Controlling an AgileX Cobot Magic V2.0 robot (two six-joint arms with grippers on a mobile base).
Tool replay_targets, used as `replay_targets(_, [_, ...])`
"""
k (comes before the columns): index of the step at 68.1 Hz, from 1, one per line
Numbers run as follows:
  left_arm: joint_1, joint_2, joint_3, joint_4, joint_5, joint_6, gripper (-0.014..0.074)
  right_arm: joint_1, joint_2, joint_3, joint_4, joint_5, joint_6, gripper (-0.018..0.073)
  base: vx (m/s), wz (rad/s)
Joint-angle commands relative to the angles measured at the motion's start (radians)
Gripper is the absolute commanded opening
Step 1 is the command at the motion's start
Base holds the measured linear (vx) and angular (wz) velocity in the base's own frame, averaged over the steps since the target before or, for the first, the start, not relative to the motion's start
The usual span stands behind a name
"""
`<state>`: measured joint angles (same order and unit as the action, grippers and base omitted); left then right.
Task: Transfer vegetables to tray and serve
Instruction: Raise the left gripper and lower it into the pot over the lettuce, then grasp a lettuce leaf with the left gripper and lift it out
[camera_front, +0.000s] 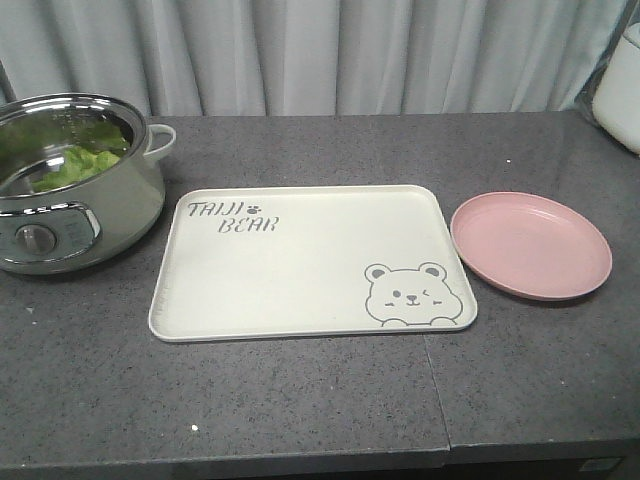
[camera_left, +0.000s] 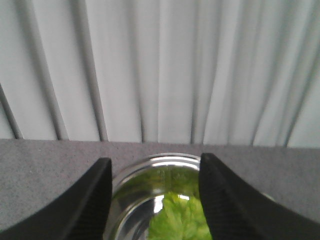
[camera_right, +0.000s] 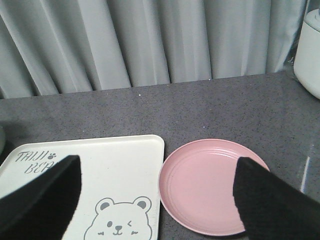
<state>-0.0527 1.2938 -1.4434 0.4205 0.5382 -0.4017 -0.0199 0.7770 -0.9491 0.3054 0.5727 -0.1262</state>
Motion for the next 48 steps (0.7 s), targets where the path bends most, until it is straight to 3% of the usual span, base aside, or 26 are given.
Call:
replay_targets(1, [0.011,0.040,-0.116,-0.172,0.045,0.233,0.0378,-0.002,0.000,-0.033,0.008,-0.063,-0.010,0.0591,0.00,0.00])
replay_targets(9, [0.030,0.125,-0.270,-0.236,0.178,0.268,0.0378,-0.002,0.000,-0.033,0.007,-0.052,-0.010,0.0591,0.00,0.00])
replay_targets(25, [0.084,0.317,-0.495,-0.273,0.397,0.315,0.0379,-0.002,0.000,-0.033,0.007,-0.028,-0.010,0.0591,0.00,0.00])
replay_targets(33, [0.110,0.400,-0.528,-0.362,0.413,0.388,0.0395,-0.002,0.000,-0.033,0.007,-0.026,-0.010,0.0591,0.00,0.00])
replay_targets(40, [0.134,0.454,-0.527,-0.456,0.415,0.408,0.0418,-0.002,0.000,-0.033,0.007,-0.022,-0.010,0.0591,0.00,0.00])
replay_targets(48, [0.140,0.515,-0.527,-0.495,0.419,0.432,0.0440,-0.002,0.000,-0.033,0.007,-0.016,-0.010,0.0591,0.00,0.00])
